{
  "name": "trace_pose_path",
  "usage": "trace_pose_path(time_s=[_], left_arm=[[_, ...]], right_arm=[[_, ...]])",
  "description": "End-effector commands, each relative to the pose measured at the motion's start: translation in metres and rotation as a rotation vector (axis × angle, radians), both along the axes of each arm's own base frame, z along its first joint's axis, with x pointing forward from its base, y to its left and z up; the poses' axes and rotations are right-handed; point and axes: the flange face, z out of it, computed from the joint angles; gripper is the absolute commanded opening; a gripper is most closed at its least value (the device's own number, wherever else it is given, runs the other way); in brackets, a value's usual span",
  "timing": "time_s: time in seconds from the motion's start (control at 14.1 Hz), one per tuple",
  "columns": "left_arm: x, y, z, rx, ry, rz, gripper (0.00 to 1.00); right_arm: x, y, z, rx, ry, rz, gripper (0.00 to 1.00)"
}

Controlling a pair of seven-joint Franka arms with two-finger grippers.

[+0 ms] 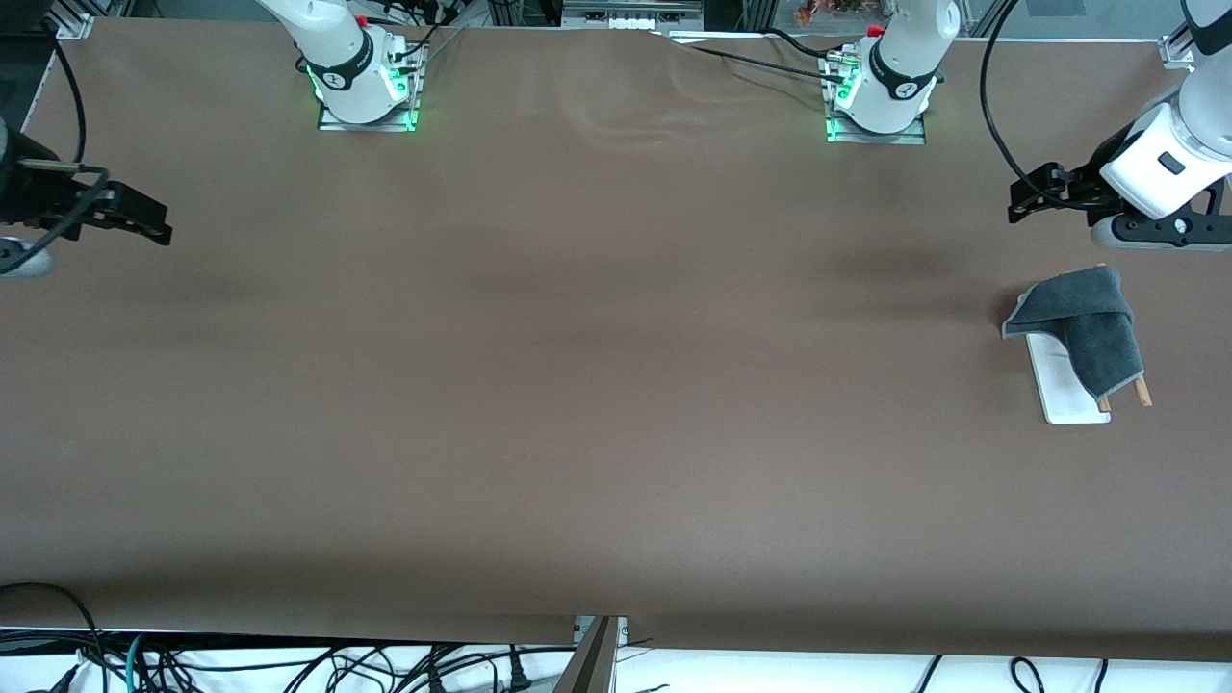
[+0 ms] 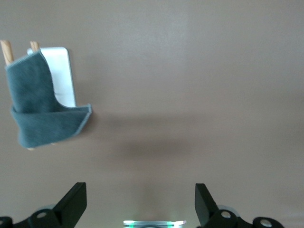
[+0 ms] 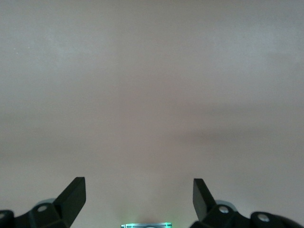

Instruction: Pass towel and hang on rack

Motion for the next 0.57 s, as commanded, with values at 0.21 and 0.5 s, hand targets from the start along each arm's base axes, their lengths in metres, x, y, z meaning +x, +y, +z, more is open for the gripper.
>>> trace_pose_path(time_s=[0.21,0.5], left_arm=[[0.0014,-0.0061,0.0157,-0.007,-0.065,0.09,1.0],[0.0027,-0.0048,0.0156,-0.013,-0.072,0.085,1.0]], right_arm=[[-0.001,-0.0048,0.0015,0.023,0.0,0.018,1.0],[-0.001,-0.003,0.0015,0.025,0.0,0.021,1.0]])
